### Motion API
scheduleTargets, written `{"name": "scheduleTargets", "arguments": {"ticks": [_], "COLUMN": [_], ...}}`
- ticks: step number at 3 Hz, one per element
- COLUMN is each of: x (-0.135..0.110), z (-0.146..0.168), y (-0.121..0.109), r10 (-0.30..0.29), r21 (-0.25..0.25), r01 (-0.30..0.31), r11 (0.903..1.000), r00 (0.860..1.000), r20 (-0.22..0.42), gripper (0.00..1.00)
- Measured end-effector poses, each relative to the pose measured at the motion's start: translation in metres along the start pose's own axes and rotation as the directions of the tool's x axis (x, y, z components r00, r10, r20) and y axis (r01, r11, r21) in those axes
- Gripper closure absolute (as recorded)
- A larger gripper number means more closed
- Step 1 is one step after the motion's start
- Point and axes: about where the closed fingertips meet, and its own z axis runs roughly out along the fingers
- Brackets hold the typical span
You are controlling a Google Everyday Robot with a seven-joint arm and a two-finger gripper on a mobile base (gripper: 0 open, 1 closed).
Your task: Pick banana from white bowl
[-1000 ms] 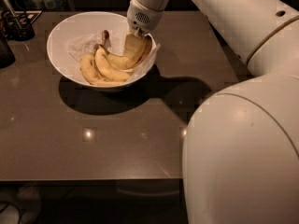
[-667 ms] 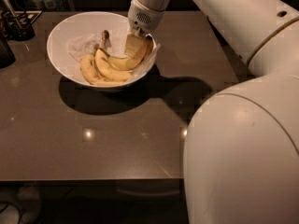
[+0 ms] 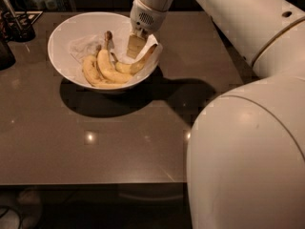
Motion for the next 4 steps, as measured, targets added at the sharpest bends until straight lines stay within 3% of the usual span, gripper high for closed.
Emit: {"name": "scheduleTargets", "arguments": {"ticks": [1,2,4], "x": [0.0,0.0,0.0024], "z": [0.0,0.0,0.0026], "y": [0.0,0.0,-0.0009], "r10": [0.0,0.0,0.01], "r21": [0.0,0.0,0.039], "r01": [0.0,0.0,-0.008], "r11": [1.0,1.0,0.9992], "r00": [1.0,1.0,0.999], "r20": [0.0,0.0,-0.033], "gripper": [0.12,0.0,0.05]}}
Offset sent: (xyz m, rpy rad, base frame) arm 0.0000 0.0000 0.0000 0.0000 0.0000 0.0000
